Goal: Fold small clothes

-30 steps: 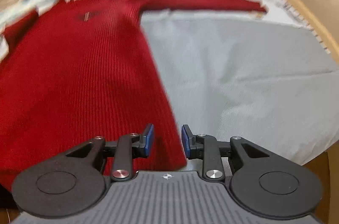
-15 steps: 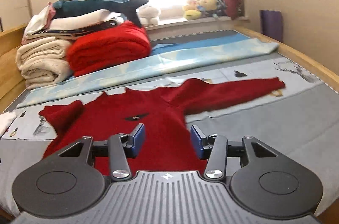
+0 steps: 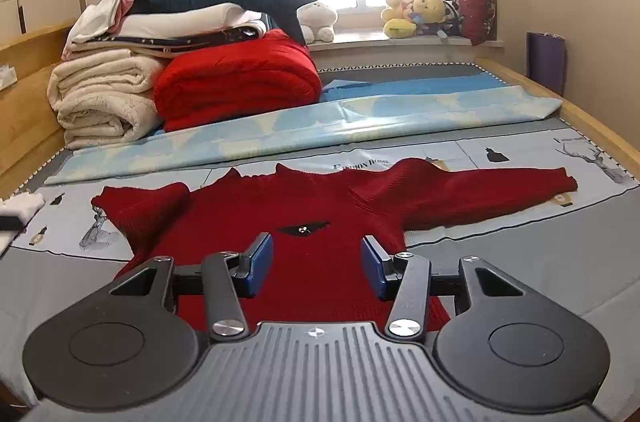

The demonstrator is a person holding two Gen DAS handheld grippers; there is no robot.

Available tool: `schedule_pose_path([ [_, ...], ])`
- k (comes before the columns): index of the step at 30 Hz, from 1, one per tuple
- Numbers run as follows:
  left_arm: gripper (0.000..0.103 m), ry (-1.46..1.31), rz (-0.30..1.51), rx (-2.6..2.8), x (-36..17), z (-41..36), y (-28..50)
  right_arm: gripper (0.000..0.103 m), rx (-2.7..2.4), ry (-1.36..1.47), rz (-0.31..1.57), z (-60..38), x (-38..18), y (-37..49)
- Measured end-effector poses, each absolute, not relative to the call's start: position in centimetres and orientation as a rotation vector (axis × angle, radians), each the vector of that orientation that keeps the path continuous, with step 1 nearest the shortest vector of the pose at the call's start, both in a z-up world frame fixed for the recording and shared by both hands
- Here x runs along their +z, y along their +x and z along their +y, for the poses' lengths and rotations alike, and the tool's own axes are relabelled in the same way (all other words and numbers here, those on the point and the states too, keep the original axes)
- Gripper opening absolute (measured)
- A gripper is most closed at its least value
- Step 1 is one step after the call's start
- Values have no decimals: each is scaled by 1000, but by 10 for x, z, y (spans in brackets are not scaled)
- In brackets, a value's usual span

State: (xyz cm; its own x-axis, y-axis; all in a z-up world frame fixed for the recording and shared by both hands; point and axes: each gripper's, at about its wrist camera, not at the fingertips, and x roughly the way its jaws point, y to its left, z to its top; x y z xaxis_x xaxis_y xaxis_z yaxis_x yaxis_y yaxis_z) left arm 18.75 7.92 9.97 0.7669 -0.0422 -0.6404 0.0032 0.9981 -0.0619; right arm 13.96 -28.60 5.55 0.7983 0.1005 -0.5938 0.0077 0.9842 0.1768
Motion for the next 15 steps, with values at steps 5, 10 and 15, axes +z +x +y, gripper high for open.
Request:
schedule_pose_path([
  [5, 19, -152, 734, -34, 83, 124, 262, 20, 62, 180, 656, -283, 63, 157],
  [10, 12, -370, 888, 138, 35, 189, 311, 10, 111, 143, 630, -274, 83, 193],
  [15, 12, -418, 885, 195, 26, 213, 334, 10, 175, 138, 666, -255, 97, 264],
])
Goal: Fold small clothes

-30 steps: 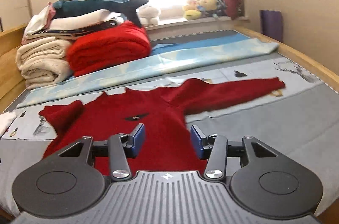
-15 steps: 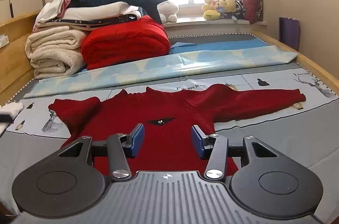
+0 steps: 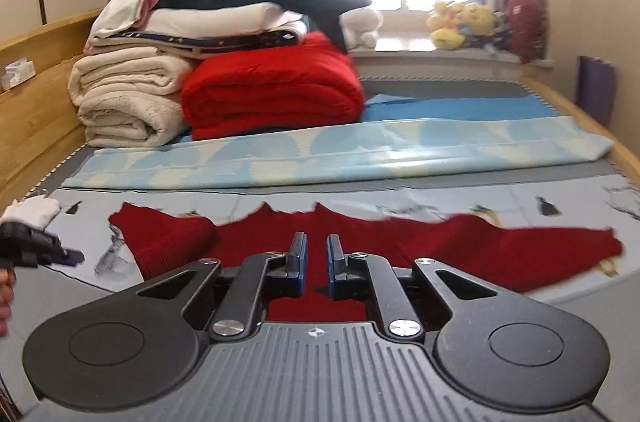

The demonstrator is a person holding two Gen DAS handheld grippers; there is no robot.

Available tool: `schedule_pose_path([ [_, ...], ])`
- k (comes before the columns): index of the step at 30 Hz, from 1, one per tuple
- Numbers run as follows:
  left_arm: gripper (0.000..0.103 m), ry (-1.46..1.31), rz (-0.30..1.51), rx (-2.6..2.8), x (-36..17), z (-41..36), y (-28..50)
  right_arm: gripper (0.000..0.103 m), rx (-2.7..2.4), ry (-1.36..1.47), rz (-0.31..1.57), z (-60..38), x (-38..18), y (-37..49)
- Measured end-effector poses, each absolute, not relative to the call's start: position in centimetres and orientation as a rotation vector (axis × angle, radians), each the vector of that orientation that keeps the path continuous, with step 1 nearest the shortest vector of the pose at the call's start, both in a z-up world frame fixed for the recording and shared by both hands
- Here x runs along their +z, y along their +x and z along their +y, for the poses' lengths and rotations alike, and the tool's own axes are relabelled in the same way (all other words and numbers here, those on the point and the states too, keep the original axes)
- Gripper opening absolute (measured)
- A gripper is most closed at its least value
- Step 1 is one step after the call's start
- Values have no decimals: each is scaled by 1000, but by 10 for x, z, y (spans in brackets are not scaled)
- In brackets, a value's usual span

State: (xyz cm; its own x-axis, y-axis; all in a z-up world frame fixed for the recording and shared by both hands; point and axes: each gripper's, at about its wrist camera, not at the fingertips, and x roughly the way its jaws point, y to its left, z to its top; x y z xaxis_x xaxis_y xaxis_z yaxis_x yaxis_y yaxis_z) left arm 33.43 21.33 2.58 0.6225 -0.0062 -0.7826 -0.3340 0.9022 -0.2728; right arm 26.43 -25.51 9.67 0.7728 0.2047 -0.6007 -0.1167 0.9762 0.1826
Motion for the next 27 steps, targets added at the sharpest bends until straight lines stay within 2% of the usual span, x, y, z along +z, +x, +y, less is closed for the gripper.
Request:
schedule_pose_path([
  [4, 12, -479, 900, 249, 11, 230, 343, 11, 213, 132, 681, -234, 97, 323],
  [8, 12, -501, 909, 301, -2, 243, 351, 11, 256, 177, 637, -228, 74, 348],
  [11, 12, -499, 906, 322, -13, 248, 362, 14, 215, 177, 760, -221, 45, 361],
  [21, 13, -637, 845, 380, -62, 277, 417, 14, 227, 290, 821, -231, 32, 399],
  [25, 17, -697, 835, 393, -81, 290, 438, 14, 209, 287, 874, -234, 16, 404],
  [27, 26, -750, 845, 400, -95, 296, 446, 14, 208, 279, 884, -235, 13, 406],
])
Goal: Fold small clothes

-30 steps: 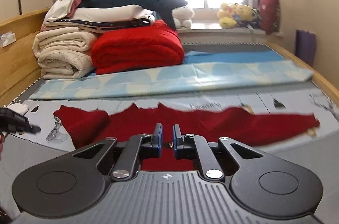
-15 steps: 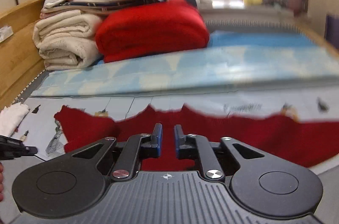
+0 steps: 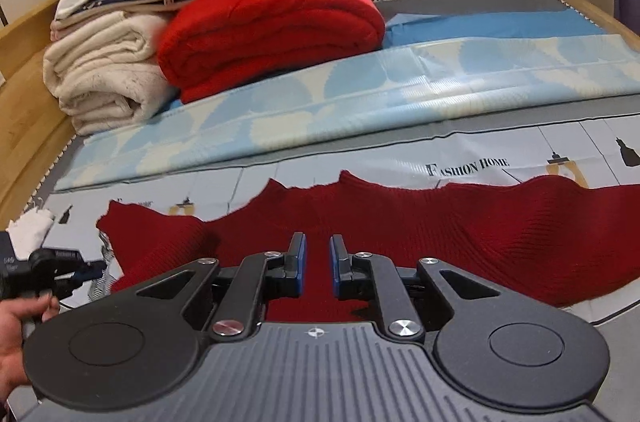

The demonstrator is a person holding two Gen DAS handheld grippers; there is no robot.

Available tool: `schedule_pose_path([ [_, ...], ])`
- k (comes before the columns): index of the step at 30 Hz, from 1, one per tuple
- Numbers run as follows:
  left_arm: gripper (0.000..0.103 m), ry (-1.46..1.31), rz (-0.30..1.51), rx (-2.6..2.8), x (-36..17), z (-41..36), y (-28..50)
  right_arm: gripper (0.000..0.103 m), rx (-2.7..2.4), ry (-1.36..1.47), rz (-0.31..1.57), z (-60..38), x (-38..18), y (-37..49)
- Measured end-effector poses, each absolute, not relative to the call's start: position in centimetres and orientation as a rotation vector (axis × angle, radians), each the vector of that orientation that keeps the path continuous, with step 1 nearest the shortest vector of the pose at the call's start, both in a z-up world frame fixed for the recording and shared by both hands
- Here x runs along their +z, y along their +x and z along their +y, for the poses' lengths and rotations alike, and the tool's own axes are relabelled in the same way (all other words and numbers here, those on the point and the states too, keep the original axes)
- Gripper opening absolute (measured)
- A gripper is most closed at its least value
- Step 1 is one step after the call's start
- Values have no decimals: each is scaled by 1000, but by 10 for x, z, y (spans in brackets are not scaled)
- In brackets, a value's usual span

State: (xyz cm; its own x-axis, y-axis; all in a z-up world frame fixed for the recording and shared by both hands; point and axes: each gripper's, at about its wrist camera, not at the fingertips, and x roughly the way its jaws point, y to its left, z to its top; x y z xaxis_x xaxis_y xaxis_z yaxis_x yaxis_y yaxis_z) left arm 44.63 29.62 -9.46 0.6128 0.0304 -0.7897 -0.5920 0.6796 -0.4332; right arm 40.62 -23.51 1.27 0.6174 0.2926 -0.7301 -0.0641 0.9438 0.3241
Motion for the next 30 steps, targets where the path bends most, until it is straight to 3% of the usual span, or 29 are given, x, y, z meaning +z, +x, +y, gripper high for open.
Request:
schedule_pose_path([
  [2, 36, -800, 875, 399, -109, 299, 453, 14, 204, 271, 892, -237, 11, 408],
  [6, 41, -749, 888, 364, -115, 288, 462, 14, 197, 262, 901, -239, 9, 410],
  [7, 34, -747, 895, 338, -114, 285, 466, 14, 195, 260, 901, -239, 9, 411],
  [8, 16, -760, 906, 301, -115, 282, 468, 14, 192, 257, 900, -239, 8, 412],
  [9, 10, -751, 913, 290, -114, 279, 469, 14, 187, 254, 899, -240, 8, 412],
  [14, 7, -688, 783, 275, -70, 258, 463, 14, 166, 267, 905, -245, 7, 414],
  [18, 7, -617, 699, 2, -23, 191, 457, 14, 142, 279, 897, -257, 9, 411],
  [22, 7, -521, 813, -349, -15, 99, 446, 14, 101, 295, 898, -273, 9, 411],
  [25, 14, -433, 895, -425, -11, 57, 432, 14, 72, 320, 910, -287, 8, 410],
  [30, 19, -380, 980, -234, 9, 68, 419, 14, 60, 348, 915, -300, 8, 408],
])
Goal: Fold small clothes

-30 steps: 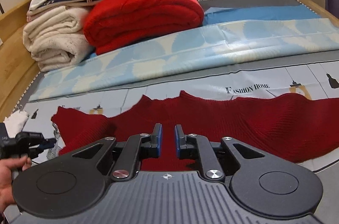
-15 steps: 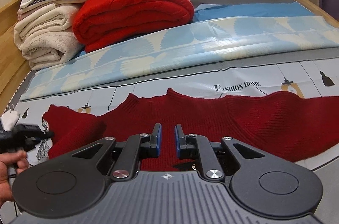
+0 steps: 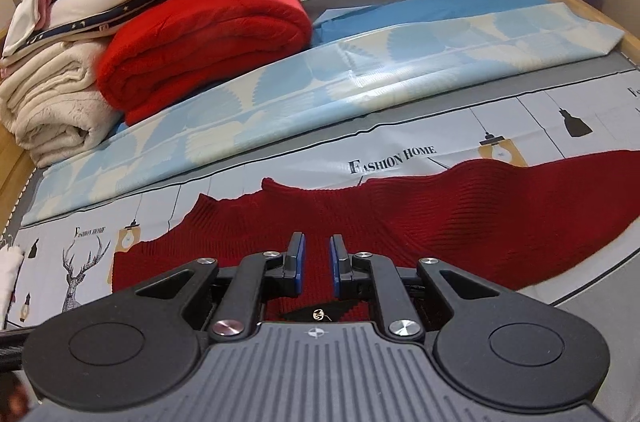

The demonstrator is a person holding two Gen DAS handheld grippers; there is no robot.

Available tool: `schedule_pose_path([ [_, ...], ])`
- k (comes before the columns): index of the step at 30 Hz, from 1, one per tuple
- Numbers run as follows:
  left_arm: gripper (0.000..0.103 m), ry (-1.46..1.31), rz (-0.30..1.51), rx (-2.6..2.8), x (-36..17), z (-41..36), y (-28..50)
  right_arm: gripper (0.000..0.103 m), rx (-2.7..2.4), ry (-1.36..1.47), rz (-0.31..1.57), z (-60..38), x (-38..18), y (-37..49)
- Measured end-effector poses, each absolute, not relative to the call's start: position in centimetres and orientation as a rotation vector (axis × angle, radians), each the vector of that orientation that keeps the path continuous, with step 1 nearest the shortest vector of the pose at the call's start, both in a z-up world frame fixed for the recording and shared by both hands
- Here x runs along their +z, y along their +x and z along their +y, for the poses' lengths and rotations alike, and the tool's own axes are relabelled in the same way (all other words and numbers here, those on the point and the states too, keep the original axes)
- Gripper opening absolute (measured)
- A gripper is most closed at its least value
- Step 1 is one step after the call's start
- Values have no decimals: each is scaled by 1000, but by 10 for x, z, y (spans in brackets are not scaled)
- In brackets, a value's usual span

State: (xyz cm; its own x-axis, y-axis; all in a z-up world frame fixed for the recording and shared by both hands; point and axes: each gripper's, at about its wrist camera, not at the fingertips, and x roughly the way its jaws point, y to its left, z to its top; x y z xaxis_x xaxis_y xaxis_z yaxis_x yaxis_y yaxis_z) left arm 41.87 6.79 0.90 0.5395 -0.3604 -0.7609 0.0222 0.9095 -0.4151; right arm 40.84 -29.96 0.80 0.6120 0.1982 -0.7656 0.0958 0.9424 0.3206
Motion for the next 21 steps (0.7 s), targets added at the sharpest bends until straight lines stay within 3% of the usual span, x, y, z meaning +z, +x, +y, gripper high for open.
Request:
schedule_pose_path([
  [4, 19, -391, 967, -70, 4, 108, 419, 14, 84, 347, 928, -299, 7, 407],
  [8, 19, -449, 1113, 109, -28, 141, 429, 14, 141, 297, 965, -289, 0, 404],
  [12, 19, -524, 1093, 132, -29, 159, 444, 14, 222, 232, 975, -267, -7, 402],
  [21, 19, -545, 1106, 190, -31, 166, 452, 14, 469, -145, 878, -171, -21, 384],
])
